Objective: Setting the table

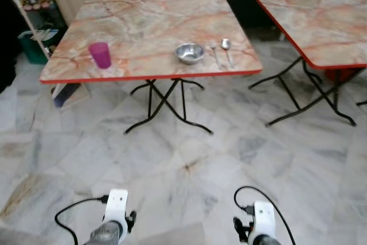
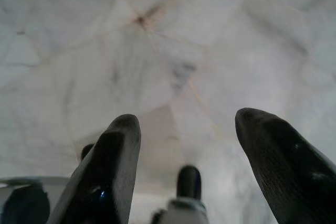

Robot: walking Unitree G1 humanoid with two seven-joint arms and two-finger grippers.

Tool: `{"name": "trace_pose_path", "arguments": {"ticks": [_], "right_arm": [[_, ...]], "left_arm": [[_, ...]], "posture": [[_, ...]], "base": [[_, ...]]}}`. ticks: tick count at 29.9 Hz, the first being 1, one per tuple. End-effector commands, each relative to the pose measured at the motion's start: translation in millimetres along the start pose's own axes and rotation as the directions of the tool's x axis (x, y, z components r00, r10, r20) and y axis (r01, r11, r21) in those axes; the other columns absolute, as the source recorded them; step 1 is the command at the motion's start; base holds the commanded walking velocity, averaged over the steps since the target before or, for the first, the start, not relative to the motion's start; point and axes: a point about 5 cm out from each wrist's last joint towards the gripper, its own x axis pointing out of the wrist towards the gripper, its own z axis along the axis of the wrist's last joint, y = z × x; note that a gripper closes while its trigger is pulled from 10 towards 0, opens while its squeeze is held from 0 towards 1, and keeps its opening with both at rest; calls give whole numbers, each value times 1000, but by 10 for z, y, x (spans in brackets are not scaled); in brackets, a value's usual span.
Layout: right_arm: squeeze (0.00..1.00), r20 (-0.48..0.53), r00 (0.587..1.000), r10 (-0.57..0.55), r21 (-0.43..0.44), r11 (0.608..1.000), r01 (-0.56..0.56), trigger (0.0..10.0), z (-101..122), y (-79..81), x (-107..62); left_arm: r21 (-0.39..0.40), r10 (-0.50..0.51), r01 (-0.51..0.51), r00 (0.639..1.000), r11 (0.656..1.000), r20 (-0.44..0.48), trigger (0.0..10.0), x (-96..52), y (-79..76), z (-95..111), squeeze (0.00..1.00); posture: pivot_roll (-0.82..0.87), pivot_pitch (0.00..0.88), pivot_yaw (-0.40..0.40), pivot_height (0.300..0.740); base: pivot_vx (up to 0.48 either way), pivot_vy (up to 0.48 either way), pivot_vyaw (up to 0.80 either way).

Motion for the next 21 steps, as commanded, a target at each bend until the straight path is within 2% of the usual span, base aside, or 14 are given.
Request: {"name": "trace_pose_path", "arguments": {"ticks": [1,14,21], "right_arm": [[0,-7,1000,6,-4,1000,-6,10000,-23,33,0],[0,-9,1000,16,-15,1000,-16,10000,-18,43,3],[0,-9,1000,9,-18,1000,-9,10000,0,26,6]], "left_arm": [[15,2,-2,1000,1000,0,10000,0,22,7,0],[20,-3,3,1000,1000,-6,10000,-3,8,-11,0],[9,-1,1,1000,1000,-2,10000,3,3,9,0]], "posture": [[45,111,-5,740],[47,91,-11,740],[46,115,-19,740]], "base": [[416,0,0],[417,0,0],[417,0,0]]}}
